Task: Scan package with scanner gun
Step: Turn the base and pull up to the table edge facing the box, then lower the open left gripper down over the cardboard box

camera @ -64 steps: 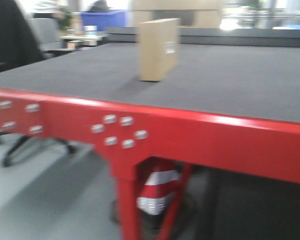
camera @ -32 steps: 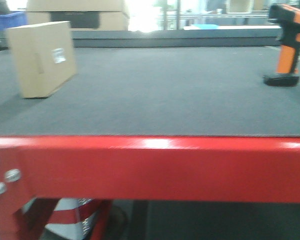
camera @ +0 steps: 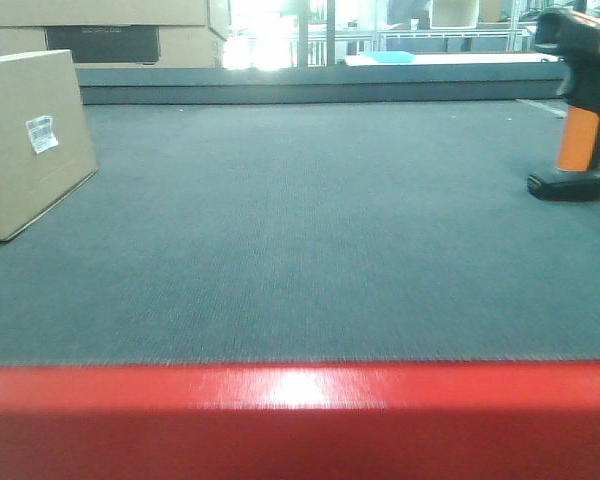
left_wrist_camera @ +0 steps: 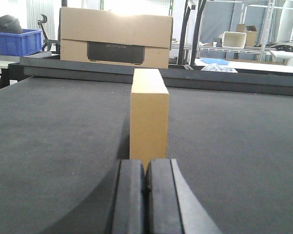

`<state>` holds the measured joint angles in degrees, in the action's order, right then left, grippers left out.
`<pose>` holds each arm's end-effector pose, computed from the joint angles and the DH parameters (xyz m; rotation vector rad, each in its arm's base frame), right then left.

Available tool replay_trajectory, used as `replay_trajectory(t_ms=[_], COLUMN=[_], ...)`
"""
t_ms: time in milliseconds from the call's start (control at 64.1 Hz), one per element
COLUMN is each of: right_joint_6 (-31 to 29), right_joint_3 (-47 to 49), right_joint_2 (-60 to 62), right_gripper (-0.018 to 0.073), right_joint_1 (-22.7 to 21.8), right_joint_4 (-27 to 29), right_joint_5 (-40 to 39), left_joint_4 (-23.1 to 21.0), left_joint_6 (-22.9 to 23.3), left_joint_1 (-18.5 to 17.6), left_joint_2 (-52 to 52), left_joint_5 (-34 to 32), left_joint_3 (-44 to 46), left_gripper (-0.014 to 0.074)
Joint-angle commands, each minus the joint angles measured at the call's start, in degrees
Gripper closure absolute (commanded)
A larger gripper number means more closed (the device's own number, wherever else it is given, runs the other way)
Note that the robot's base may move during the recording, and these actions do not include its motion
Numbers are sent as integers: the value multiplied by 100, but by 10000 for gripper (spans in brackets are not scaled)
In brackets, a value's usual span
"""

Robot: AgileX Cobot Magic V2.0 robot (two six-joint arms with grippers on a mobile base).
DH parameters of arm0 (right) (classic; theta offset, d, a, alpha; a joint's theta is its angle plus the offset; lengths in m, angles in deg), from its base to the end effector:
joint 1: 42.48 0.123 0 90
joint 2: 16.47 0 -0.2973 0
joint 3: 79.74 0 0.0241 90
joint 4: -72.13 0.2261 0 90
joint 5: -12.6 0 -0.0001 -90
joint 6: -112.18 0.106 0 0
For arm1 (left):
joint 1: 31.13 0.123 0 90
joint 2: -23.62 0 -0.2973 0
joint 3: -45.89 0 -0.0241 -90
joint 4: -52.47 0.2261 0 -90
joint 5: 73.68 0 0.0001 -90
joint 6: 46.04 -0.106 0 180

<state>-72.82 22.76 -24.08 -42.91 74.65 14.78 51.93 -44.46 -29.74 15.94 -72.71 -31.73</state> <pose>0.0344 -0.0001 0.2106 -0.0286 1.5233 -0.0393 0.0345 0.0008 0.2121 -0.0460 1.5050 -0.0104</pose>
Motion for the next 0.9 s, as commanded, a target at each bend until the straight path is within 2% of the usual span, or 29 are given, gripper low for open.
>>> replay_trajectory(t_ms=[0, 889], right_joint_6=[-2, -2], right_joint_3=[-3, -3], right_joint_2=[14, 14], right_gripper=[728, 728], right_joint_1=[-19, -19], right_joint_4=[0, 0], right_joint_5=[-105, -105], left_joint_4=[10, 10], left_joint_6=[5, 5], left_joint_1=[8, 8], left_joint_2=[22, 22], left_joint_5=[-97, -97], left_joint_3=[8, 8], left_gripper=[708, 708])
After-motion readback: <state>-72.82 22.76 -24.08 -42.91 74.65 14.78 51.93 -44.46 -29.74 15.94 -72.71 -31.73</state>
